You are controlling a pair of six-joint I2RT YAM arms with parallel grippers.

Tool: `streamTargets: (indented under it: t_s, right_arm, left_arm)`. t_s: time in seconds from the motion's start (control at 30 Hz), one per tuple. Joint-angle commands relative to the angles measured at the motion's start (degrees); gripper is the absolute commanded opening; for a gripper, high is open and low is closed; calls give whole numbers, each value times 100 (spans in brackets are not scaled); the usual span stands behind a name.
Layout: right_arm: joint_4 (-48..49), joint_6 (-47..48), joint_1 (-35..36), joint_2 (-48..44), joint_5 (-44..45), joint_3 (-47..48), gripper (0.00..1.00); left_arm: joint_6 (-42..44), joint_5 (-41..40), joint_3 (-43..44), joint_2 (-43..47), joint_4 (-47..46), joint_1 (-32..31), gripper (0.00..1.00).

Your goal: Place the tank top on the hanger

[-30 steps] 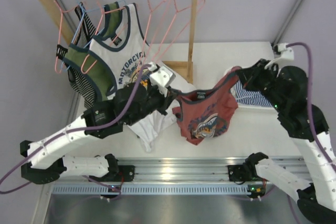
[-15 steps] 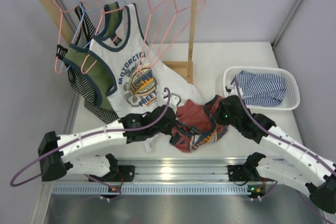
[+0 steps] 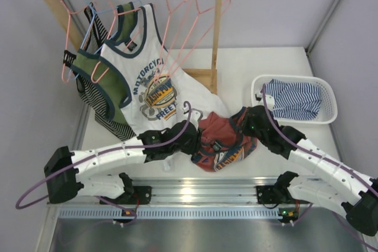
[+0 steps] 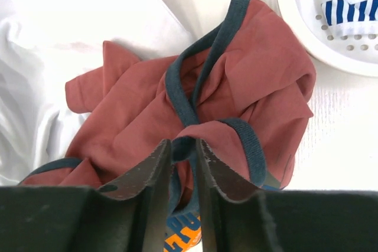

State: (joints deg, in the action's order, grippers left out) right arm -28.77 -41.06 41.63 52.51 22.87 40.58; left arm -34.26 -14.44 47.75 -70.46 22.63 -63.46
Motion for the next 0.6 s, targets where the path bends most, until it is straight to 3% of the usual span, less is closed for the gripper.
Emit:
streamTargets:
  t_s: [0.0,0.07,0.1,0.2,0.43,0.57]
  right_arm:
    - [206,89,65,-30,165,372,25]
    - [197,124,65,-74,103,416,31]
    - [197,159,65,-92,60,459,39]
    - [179,203,65,-109,-63,539,47]
    - [91,230,73,-118,-213,671,48]
    - [65,291,65,-215,-266,758,50]
  left_arm:
    - [182,274,-29,497,-409,0,43]
    - [253,257,15,699,-286,0,45]
    - [279,292,68,804,-234,9,46]
    - [429,380,182,980,-84,-8,46]
    - [684,607,735,1349,347,0,46]
    - [833,1064,1611,1675,40,0,46]
